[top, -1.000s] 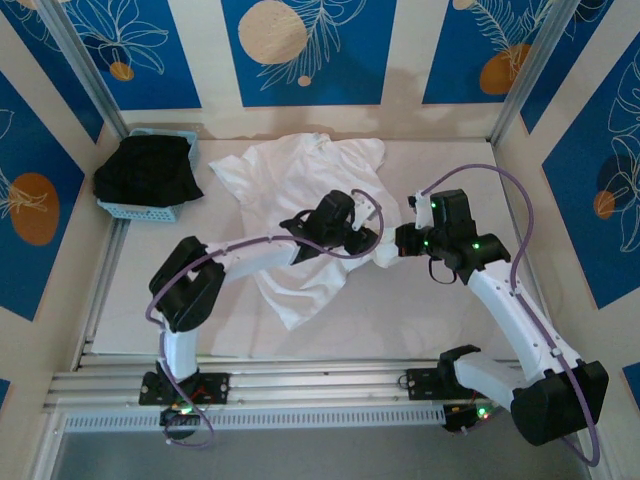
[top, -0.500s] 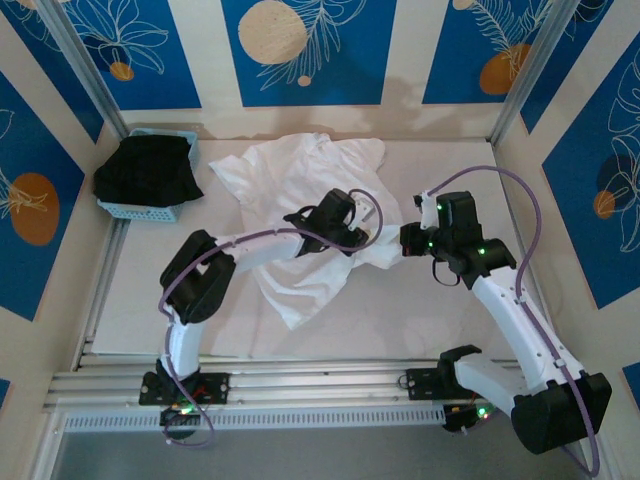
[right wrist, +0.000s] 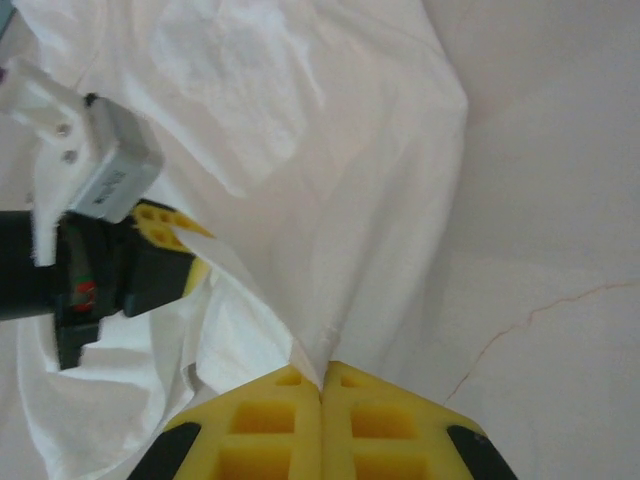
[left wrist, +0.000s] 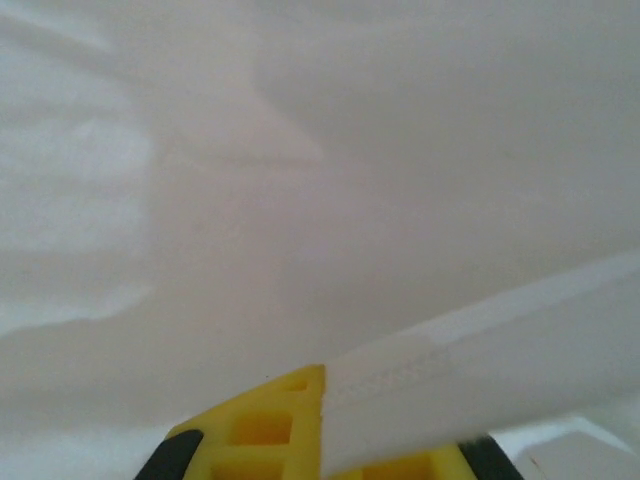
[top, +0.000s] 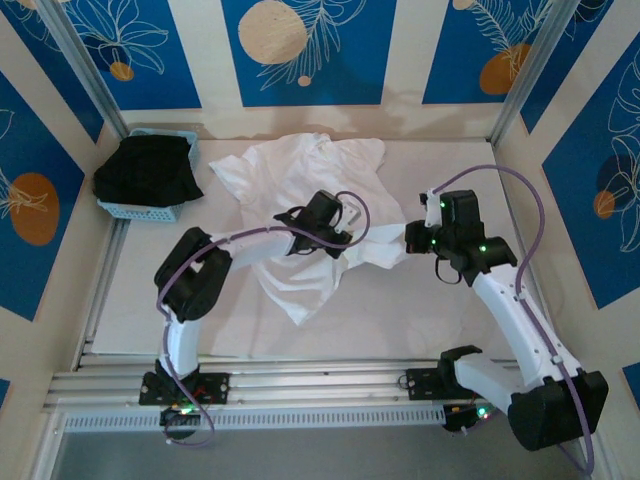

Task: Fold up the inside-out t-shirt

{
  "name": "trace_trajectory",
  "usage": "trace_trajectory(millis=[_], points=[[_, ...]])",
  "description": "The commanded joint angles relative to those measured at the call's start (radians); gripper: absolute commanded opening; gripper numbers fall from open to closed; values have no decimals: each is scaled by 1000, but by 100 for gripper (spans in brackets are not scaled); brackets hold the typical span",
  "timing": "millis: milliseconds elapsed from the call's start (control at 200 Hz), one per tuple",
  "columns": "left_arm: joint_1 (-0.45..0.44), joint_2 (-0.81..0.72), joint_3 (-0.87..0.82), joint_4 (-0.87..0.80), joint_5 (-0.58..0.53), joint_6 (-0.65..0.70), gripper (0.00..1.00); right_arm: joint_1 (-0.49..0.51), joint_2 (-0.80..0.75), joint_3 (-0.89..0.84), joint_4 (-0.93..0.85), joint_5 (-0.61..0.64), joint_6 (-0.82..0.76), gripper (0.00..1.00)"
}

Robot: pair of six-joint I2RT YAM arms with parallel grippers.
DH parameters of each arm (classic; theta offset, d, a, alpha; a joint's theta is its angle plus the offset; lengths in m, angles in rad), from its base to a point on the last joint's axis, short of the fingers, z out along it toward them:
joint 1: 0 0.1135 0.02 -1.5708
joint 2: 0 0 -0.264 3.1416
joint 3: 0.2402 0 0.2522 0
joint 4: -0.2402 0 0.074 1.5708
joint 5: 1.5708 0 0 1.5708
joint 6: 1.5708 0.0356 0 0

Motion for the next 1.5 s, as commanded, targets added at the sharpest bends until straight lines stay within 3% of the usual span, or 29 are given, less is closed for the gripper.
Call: trace_trajectory(millis=[0,90,185,305,390,645,730,900,1160,1330,1495], points=[[7,-98,-4,-5,118,-26,0,-7,73,25,-7,96,29,0],[9,-143,-22,20,185,-74,0,-11,145,50,-15,171,21,0],[9,-181,-45,46,235,-113,0,-11,183,84,-7,207,15,13],[10,-220,-44,23,249,-134,0,36,132,67,64,121,-39,33],[10,-240,-45,10,254,-135,0,101,55,11,124,40,-75,40],[13,-261,-51,-19,248,-153,0,289,-174,-271,393,-205,7,42],[19,-275,-40,-38,270,-164,0,365,-175,-365,543,-216,35,39],[34,-306,4,-151,331,-145,0,508,-32,-481,874,3,-18,34],[64,-341,22,-216,410,-160,0,531,297,-527,1369,256,-227,25],[74,-346,61,-273,458,-150,0,518,467,-504,1534,392,-288,23],[88,-363,90,-292,462,-152,0,515,590,-475,1589,424,-327,22]])
